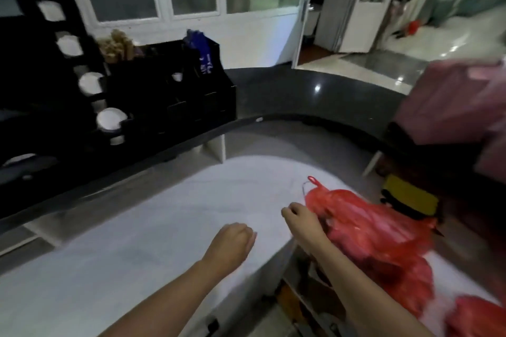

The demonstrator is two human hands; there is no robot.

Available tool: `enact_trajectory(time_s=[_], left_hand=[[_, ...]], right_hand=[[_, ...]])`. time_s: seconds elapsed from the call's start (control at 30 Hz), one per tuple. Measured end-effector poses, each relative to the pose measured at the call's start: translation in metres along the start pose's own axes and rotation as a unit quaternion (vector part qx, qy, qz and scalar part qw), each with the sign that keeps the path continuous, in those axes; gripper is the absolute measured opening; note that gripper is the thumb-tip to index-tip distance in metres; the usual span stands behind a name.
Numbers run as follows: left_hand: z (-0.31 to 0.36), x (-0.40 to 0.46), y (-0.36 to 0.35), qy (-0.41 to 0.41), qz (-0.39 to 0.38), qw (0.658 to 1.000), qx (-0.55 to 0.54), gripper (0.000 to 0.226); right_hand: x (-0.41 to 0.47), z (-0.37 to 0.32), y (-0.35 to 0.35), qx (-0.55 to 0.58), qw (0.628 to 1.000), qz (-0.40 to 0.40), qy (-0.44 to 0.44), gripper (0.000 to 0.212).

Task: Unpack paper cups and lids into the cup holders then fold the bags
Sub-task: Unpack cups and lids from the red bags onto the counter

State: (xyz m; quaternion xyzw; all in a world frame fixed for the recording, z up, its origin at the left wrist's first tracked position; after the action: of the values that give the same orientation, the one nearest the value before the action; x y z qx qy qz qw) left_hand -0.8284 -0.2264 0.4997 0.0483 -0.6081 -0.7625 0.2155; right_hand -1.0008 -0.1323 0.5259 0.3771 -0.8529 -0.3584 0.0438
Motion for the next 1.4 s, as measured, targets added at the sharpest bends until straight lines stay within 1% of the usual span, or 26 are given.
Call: enact_trajectory(time_s=[0.07, 0.13, 0.2, 0.3, 0.4, 0.5, 0.6, 0.7, 0.8, 0.9, 0.97, 1.03, 1.1, 1.23, 1.4], left_hand=[[0.042, 0.042, -0.013, -0.051, 0.03, 0.998, -0.01, 0.026], [0.082, 0.081, -0.024, -0.085, 0.048, 0.994, -0.041, 0.019], [0.118, 0.117, -0.036, -0.099, 0.052, 0.991, -0.071, 0.021], [0.163, 0.16, -0.057, -0.12, 0.027, 0.987, -0.102, 0.021], [0.195, 0.189, -0.081, -0.153, -0.019, 0.981, -0.119, 0.023], [0.209, 0.211, -0.108, -0.178, -0.092, 0.973, -0.118, 0.023], [0.208, 0.225, -0.134, -0.178, -0.177, 0.964, -0.083, 0.032], [0.2, 0.231, -0.153, -0.174, -0.253, 0.951, -0.042, 0.035], [0.189, 0.228, -0.166, -0.171, -0.312, 0.934, -0.024, 0.053], [0.184, 0.226, -0.171, -0.213, -0.319, 0.923, 0.025, 0.071], [0.186, 0.227, -0.176, -0.237, -0.309, 0.92, 0.042, 0.072], [0.19, 0.23, -0.182, -0.229, -0.314, 0.921, 0.027, 0.066], [0.193, 0.235, -0.191, -0.215, -0.338, 0.916, 0.012, 0.067], [0.193, 0.247, -0.21, -0.191, -0.413, 0.891, 0.003, 0.09], [0.193, 0.258, -0.225, -0.178, -0.48, 0.859, -0.009, 0.083]], right_hand=[[0.01, 0.034, 0.051, -0.023, 0.999, 0.038, 0.0, 0.035], [0.017, 0.066, 0.098, -0.033, 0.997, 0.071, -0.004, 0.035], [0.02, 0.096, 0.141, -0.037, 0.993, 0.11, -0.007, 0.035], [0.018, 0.134, 0.188, -0.054, 0.987, 0.151, -0.026, 0.032], [0.017, 0.157, 0.21, -0.071, 0.984, 0.157, -0.049, 0.033], [0.013, 0.172, 0.212, -0.108, 0.981, 0.145, -0.07, 0.033], [0.005, 0.189, 0.2, -0.141, 0.979, 0.113, -0.096, 0.026], [-0.006, 0.202, 0.186, -0.179, 0.974, 0.113, -0.078, 0.018], [-0.014, 0.215, 0.168, -0.213, 0.971, 0.076, -0.08, 0.025], [-0.02, 0.225, 0.152, -0.244, 0.964, 0.061, -0.084, 0.026], [-0.025, 0.231, 0.142, -0.274, 0.956, 0.045, -0.096, 0.029], [-0.028, 0.237, 0.137, -0.289, 0.949, 0.039, -0.12, 0.031], [-0.028, 0.241, 0.136, -0.293, 0.946, 0.04, -0.136, 0.03], [-0.024, 0.243, 0.134, -0.295, 0.942, 0.044, -0.154, 0.031], [-0.017, 0.24, 0.135, -0.285, 0.944, 0.047, -0.162, 0.031]])
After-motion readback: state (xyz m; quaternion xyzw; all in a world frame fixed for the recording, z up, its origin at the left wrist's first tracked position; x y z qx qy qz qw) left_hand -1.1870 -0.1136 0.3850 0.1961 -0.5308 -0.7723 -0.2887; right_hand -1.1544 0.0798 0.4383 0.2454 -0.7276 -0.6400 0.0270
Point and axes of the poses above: each hand's wrist, its own x-axis towards the middle knuckle, its own y-axis out of the back of the hand, z = x × y, the point moved 4 cm from there along x, towards the middle knuckle
